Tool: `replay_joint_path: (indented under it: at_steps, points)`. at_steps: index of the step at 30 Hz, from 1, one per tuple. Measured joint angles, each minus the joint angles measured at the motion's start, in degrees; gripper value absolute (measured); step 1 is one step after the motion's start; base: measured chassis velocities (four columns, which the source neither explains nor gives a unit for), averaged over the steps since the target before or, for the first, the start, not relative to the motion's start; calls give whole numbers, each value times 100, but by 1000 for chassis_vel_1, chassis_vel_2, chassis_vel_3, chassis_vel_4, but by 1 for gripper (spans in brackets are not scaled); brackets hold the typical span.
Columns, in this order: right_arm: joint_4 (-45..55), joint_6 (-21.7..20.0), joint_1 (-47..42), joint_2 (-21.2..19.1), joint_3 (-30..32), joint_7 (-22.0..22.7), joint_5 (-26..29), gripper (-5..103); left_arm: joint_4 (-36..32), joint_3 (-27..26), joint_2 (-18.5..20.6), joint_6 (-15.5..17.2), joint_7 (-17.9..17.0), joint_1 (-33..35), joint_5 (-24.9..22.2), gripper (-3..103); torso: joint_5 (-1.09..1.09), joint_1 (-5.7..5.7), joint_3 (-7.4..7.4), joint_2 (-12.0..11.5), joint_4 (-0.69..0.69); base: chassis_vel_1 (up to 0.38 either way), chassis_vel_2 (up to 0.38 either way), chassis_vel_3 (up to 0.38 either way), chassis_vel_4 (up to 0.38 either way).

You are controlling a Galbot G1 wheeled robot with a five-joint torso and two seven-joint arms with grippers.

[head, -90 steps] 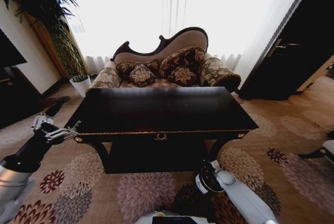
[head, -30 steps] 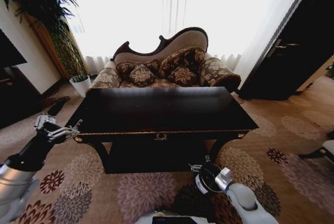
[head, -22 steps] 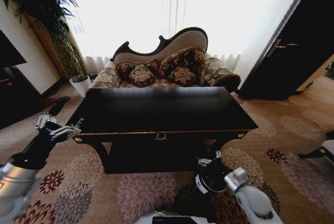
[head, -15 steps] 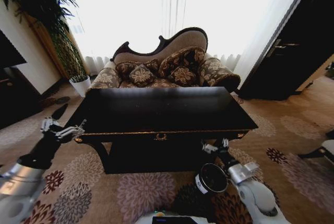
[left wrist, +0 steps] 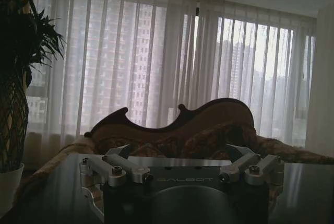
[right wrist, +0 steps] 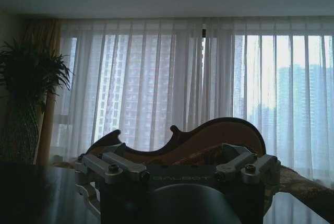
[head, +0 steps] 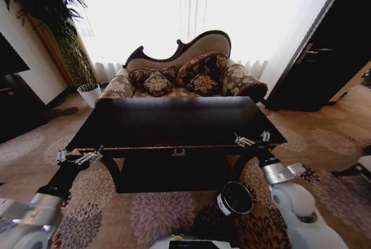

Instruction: Move to the front of the table and place the trash on the table into the trash bin.

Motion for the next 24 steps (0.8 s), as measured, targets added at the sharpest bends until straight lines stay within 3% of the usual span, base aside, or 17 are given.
replay_joint_path:
  at_steps: [11, 17, 24]
  points:
    - [-29, 62, -92, 199, 165, -98, 66, 100, 2, -192, 311, -89, 353, 54, -182, 100, 0, 0, 0, 0, 0, 0, 0, 0, 0]
    - [40, 51, -187, 219, 327, -132, 176, 100, 506, -757, 941, -63, 447, -340, -641, 100, -2, 4, 1, -2, -1, 50, -50, -50, 51]
    - [107, 34, -268, 245, 416, -154, 197, 100, 498, -754, 965, -46, 472, -429, -686, 100, -1, -1, 0, -1, 0, 211, -192, -207, 193]
